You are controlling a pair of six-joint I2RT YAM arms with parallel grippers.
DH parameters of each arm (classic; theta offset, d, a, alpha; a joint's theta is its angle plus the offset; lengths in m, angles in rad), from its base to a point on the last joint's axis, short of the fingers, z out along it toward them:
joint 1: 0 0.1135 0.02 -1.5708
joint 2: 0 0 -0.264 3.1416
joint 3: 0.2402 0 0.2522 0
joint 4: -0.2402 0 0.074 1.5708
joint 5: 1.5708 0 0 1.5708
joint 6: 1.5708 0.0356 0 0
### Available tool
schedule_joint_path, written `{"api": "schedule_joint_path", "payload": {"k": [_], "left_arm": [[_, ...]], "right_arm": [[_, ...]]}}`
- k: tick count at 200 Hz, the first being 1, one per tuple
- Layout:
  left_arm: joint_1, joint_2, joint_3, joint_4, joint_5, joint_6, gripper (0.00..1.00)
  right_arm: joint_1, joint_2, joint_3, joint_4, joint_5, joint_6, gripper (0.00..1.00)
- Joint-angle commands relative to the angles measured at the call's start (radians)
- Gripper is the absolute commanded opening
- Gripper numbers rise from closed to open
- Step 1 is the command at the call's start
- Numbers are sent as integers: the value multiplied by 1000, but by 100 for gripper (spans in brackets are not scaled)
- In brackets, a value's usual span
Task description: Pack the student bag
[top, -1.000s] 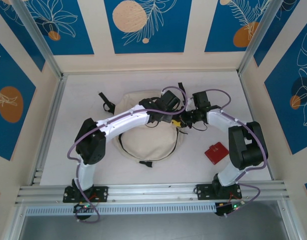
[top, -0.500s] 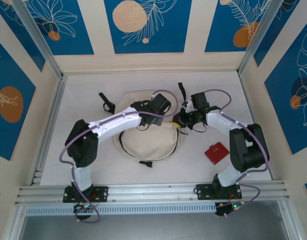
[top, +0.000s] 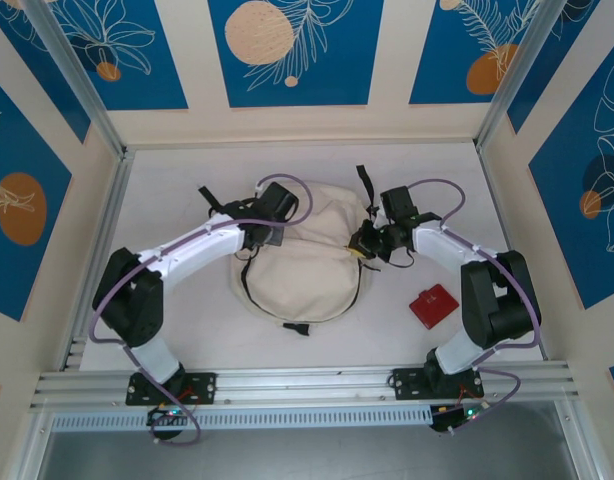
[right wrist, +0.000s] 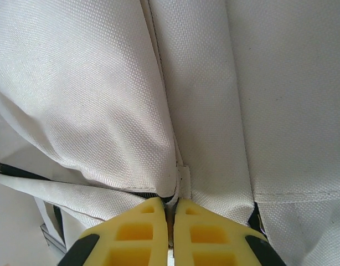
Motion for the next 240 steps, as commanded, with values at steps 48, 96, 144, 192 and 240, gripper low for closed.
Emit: {"api": "schedule_joint_path", "payload": {"k": [48, 96, 144, 192, 240], "left_arm": [[100, -78, -168, -7, -90, -60, 0], [140, -129, -223, 12, -57, -78, 0], [161, -231, -244, 8, 55, -78, 42], [259, -332, -195, -95, 236, -26, 88], [285, -403, -213, -101, 262, 72, 100]], "right_arm": [[60, 93, 92, -75, 40, -72, 9], [97, 152, 179, -89, 17, -110, 13], [100, 12, 215, -243, 178, -124, 64], [66, -226, 103, -348, 400, -73, 89], [-35, -351, -69, -439, 485, -11, 93]]}}
